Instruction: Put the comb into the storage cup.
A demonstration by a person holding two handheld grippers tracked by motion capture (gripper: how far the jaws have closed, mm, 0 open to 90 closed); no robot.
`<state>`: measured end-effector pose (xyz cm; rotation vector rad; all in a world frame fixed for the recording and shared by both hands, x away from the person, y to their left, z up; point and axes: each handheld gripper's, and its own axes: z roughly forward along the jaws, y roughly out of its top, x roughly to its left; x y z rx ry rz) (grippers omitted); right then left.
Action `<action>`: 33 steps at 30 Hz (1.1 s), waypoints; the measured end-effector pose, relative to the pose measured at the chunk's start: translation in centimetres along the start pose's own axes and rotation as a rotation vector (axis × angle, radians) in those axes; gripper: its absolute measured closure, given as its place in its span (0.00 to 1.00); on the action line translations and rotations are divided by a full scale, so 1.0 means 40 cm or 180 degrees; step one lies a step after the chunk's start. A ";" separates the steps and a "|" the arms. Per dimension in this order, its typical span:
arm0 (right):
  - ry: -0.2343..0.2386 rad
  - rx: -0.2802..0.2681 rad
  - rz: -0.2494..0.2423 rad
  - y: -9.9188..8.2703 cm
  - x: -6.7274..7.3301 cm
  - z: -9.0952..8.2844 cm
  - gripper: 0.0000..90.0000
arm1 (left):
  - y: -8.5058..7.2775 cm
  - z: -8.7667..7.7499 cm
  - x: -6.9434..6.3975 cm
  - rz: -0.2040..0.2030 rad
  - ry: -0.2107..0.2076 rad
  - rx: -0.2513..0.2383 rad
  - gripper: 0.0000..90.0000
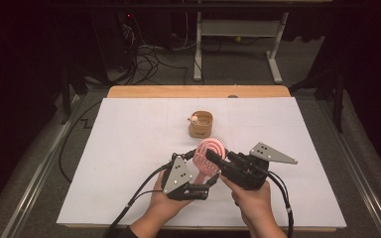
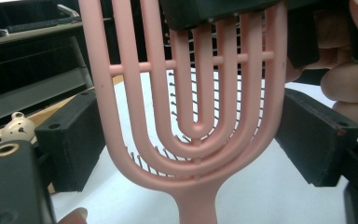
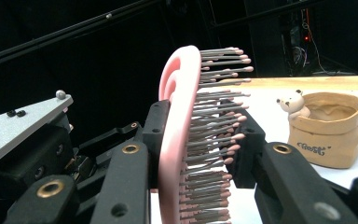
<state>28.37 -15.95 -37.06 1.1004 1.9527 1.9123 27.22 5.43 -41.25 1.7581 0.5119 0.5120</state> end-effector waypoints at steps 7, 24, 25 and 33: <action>-0.0018 -0.0026 -0.0056 0.005 0.003 -0.004 0.74 | -0.004 -0.004 0.006 -0.0093 -0.0048 -0.0013 0.12; -0.0203 -0.0200 -0.0078 0.031 -0.032 -0.050 0.74 | -0.012 -0.010 0.038 -0.0292 -0.0163 0.0007 0.07; -0.0211 -0.0199 -0.0085 0.031 -0.032 -0.051 0.74 | -0.013 -0.011 0.043 -0.0308 -0.0144 0.0012 0.07; -0.0264 -0.0200 -0.0147 0.037 -0.039 -0.067 0.74 | -0.024 -0.024 0.078 -0.0372 -0.0088 0.0129 0.02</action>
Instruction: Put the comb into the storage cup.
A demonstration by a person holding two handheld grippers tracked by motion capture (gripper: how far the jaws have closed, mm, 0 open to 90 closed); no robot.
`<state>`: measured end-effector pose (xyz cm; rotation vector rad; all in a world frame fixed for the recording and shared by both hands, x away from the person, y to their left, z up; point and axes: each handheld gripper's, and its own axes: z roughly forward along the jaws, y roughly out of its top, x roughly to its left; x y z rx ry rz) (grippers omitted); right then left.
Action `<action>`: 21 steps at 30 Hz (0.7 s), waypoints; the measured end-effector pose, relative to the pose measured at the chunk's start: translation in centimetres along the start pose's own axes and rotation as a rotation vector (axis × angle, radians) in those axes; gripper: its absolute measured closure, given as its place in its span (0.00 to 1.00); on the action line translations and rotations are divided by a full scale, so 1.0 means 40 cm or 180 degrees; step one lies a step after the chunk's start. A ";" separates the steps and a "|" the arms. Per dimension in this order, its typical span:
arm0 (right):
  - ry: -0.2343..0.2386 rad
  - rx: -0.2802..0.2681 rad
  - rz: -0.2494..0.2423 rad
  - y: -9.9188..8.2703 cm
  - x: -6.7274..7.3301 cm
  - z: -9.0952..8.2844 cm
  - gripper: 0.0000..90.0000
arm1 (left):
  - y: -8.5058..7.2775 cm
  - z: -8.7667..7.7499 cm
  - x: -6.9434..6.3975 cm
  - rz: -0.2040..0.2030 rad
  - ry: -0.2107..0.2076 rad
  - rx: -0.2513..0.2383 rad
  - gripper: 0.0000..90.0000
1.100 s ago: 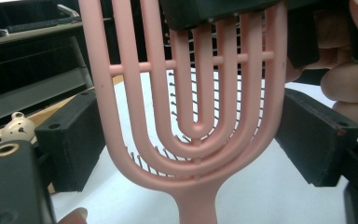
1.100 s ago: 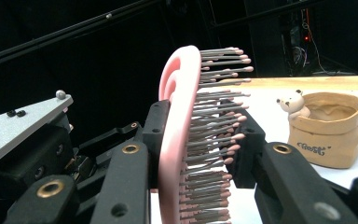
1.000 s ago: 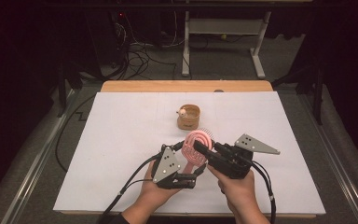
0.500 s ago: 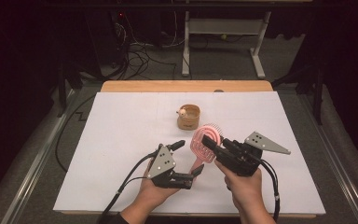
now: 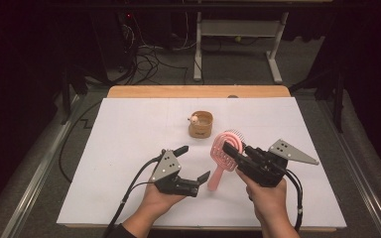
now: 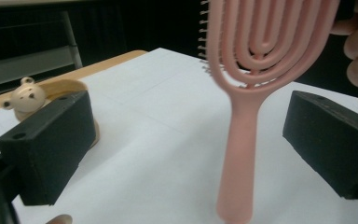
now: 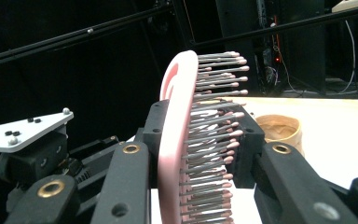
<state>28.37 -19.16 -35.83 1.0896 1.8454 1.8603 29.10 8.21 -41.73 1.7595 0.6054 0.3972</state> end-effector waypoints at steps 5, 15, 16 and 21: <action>-0.0042 -0.0011 -0.0024 0.002 -0.006 -0.007 0.74 | -0.012 -0.028 0.039 -0.0021 0.0119 0.0097 0.00; -0.0107 -0.0086 -0.0052 0.014 -0.020 -0.026 0.74 | -0.068 -0.117 0.121 -0.0101 0.0384 0.0183 0.00; -0.0111 -0.0085 -0.0047 0.014 -0.020 -0.027 0.74 | -0.079 -0.125 0.127 -0.0120 0.0427 0.0169 0.00; -0.0114 -0.0115 -0.0032 0.017 -0.028 -0.035 0.74 | -0.110 -0.143 0.146 -0.0235 0.0490 0.0118 0.00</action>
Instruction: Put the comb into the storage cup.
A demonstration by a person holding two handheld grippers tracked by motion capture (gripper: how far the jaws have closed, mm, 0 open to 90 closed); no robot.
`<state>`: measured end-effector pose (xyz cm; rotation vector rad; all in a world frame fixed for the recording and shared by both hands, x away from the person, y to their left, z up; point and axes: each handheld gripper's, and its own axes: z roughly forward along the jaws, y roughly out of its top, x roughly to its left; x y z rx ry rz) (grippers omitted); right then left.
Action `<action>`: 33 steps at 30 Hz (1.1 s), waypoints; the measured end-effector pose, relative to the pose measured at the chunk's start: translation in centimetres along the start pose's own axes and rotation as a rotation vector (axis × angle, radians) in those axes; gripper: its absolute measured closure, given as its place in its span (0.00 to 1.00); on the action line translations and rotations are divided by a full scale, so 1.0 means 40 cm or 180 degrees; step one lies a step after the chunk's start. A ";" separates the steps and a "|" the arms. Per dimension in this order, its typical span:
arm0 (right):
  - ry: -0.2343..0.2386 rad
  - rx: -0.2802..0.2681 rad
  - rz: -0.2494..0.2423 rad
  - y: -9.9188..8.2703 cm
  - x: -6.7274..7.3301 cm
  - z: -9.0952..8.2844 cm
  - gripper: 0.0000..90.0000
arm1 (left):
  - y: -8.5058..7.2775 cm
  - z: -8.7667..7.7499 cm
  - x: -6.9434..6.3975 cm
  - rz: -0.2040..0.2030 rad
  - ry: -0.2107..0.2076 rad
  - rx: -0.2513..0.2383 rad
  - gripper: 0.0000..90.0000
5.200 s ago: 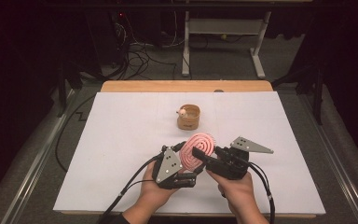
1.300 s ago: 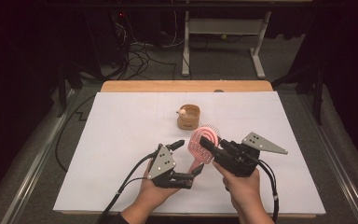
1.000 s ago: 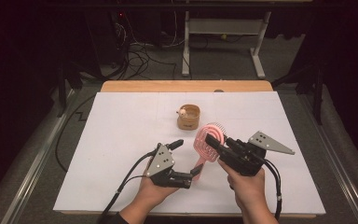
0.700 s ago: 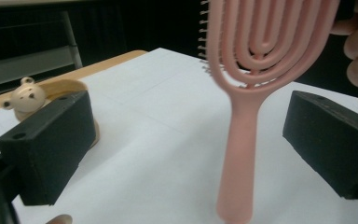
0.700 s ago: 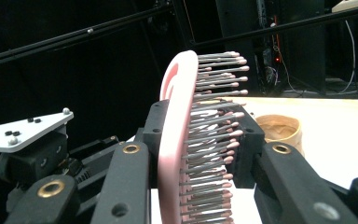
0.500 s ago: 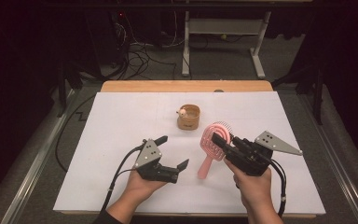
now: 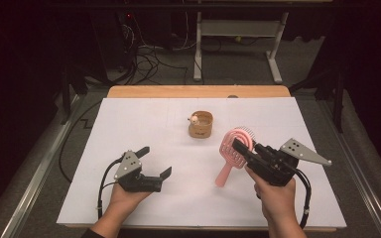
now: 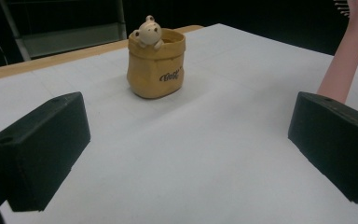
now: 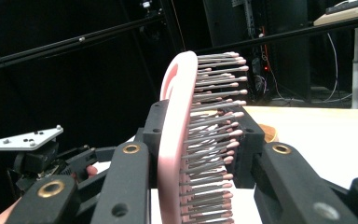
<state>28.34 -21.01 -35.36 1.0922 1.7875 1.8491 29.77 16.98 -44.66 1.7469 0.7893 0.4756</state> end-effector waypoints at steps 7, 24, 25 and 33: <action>-0.0056 -0.0024 -0.0019 0.005 -0.010 -0.012 0.74 | -0.014 -0.013 0.010 0.0013 0.0004 -0.0078 0.00; -0.0270 -0.0090 -0.0089 0.015 -0.044 -0.046 0.74 | -0.027 -0.007 0.017 -0.0003 0.0042 0.0041 0.00; -0.0284 -0.0100 -0.0108 0.016 -0.047 -0.048 0.74 | -0.027 -0.007 0.018 -0.0010 0.0042 0.0039 0.00; -0.0395 -0.0137 -0.0147 0.019 -0.062 -0.058 0.74 | -0.028 -0.007 0.019 0.0028 0.0019 0.0060 0.00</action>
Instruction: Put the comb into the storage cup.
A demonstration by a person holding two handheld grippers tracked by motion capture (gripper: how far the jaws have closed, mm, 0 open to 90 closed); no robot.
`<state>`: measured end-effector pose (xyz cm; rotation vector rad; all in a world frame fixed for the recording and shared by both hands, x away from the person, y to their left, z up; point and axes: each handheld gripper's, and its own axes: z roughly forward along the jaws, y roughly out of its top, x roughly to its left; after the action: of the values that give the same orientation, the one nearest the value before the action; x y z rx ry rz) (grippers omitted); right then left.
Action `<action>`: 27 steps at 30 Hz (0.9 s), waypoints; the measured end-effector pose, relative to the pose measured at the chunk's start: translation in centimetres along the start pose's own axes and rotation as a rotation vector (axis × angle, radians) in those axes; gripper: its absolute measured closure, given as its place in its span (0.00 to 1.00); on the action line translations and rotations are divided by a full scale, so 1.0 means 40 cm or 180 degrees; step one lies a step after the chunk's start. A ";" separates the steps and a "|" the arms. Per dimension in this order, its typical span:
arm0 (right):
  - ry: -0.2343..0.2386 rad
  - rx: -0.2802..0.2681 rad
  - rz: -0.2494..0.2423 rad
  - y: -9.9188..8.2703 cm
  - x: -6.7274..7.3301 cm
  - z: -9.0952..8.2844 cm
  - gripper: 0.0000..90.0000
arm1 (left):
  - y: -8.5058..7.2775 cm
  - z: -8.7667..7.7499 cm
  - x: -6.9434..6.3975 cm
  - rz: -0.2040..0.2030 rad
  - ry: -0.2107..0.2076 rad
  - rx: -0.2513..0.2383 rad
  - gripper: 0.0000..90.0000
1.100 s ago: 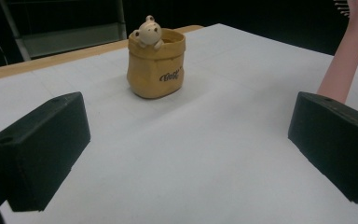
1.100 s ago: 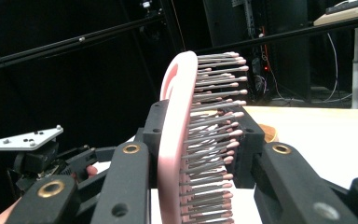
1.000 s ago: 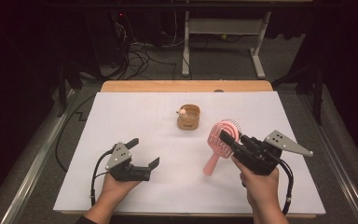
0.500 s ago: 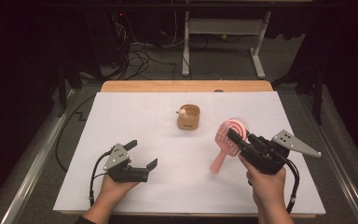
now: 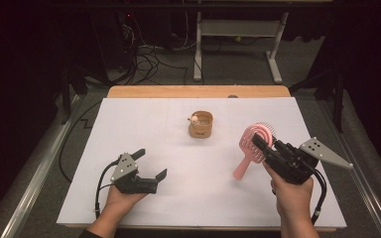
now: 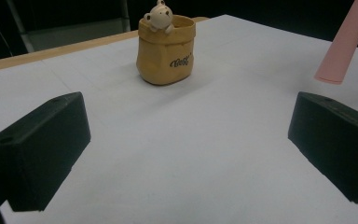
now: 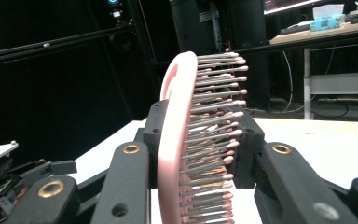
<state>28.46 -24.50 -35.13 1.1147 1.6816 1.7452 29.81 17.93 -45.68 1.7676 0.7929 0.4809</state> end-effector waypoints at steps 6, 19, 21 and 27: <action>-0.0028 -0.0008 -0.0074 -0.002 0.005 0.006 0.74 | 0.001 -0.001 0.001 -0.0021 -0.0014 -0.0030 0.00; -0.0060 -0.0050 -0.0184 0.005 0.039 0.053 0.74 | 0.003 0.001 -0.001 0.0025 -0.0033 -0.0024 0.00; -0.0090 -0.0048 -0.0196 0.008 0.042 0.063 0.74 | 0.003 0.002 -0.002 0.0034 -0.0036 -0.0011 0.00; -0.0119 -0.0038 -0.0262 0.024 0.049 0.087 0.74 | 0.003 0.004 -0.003 0.0070 -0.0030 -0.0005 0.00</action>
<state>30.35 -21.02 -34.02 1.0515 1.6687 1.6715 29.87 17.70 -45.60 1.7776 0.7667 0.4872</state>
